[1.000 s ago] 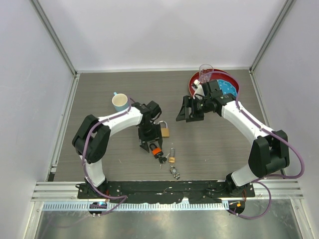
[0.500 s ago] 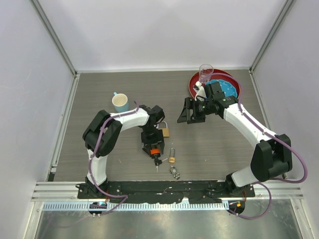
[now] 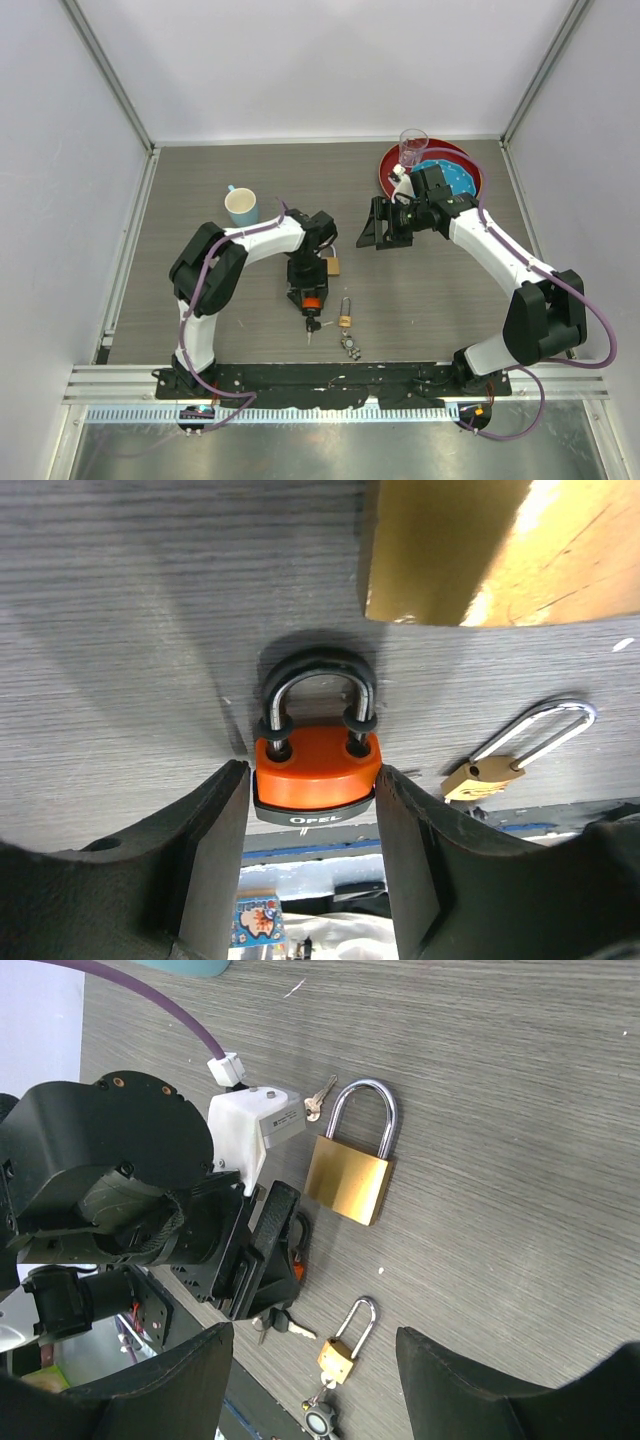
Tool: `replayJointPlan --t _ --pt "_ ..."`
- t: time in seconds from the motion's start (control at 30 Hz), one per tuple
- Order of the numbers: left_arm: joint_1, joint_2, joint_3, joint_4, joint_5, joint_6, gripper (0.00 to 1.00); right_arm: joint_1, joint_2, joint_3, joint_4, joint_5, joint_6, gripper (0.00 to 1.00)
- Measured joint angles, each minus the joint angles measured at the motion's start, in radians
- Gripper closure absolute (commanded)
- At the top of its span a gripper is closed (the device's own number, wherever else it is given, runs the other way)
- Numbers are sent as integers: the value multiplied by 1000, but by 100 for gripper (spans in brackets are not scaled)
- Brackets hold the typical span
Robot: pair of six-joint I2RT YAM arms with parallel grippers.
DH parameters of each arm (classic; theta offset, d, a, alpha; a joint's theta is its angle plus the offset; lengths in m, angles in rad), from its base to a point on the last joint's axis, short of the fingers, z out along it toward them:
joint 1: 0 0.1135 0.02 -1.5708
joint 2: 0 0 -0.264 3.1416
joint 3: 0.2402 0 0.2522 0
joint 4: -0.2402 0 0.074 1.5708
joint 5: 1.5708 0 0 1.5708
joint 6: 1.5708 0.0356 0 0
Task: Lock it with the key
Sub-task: Pick up the lock from the center of the board.
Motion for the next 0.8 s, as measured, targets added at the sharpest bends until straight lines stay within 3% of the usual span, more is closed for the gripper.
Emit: replayJointPlan --t 0.4,0.5,0.57,0.7,0.73,0.8 --pt "-9 0 -4 -13 -55 49 45 0 0 0 0 -7 0 29" --pt "-14 0 -10 -7 -60 58 60 0 0 0 0 -11 0 28" --pt "-16 -1 -10 -6 -60 67 78 0 0 0 0 -11 0 28" --pt "-18 -4 -12 -3 -63 78 90 0 0 0 0 -13 1 28" --pt "-19 -8 -15 1 -63 82 98 0 0 0 0 -14 1 29" --pt "-21 -20 -24 9 -71 91 100 0 0 1 0 -15 4 28"
